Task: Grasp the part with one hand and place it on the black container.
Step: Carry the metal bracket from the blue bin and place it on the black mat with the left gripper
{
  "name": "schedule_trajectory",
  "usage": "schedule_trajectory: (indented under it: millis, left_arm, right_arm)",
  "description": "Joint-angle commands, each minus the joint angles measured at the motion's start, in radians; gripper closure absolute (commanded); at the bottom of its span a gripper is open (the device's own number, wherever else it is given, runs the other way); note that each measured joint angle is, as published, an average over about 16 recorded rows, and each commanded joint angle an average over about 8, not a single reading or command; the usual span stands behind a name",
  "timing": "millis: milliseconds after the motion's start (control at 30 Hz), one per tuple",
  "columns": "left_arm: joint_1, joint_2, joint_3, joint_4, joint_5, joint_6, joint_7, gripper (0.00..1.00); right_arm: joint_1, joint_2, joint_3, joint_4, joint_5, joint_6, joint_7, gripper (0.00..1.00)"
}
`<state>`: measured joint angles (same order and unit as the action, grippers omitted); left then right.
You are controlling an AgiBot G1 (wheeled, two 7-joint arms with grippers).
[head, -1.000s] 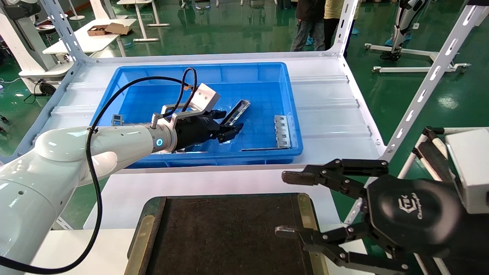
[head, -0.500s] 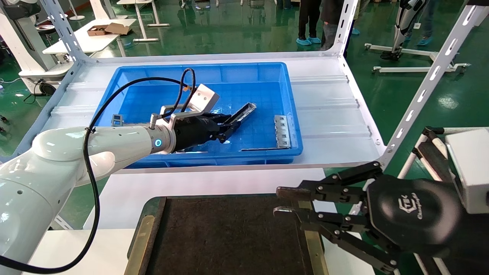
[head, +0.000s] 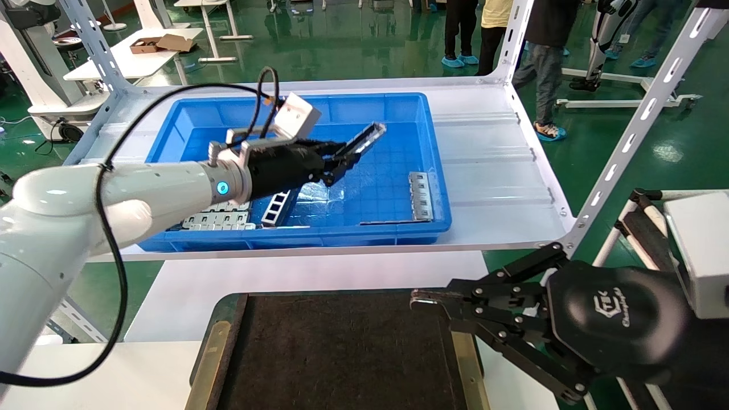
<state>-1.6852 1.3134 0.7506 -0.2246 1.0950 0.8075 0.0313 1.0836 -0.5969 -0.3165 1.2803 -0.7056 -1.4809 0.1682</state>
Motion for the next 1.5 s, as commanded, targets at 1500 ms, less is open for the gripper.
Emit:
schedule_trajectory:
  millis: [1500]
  left_arm:
    - [0.564,-0.582,-0.074,-1.051,-0.218,0.295,-0.154,1.0]
  right_arm:
    - [0.0,0.001,-0.002,0.0,0.001,0.001,-0.001,1.0]
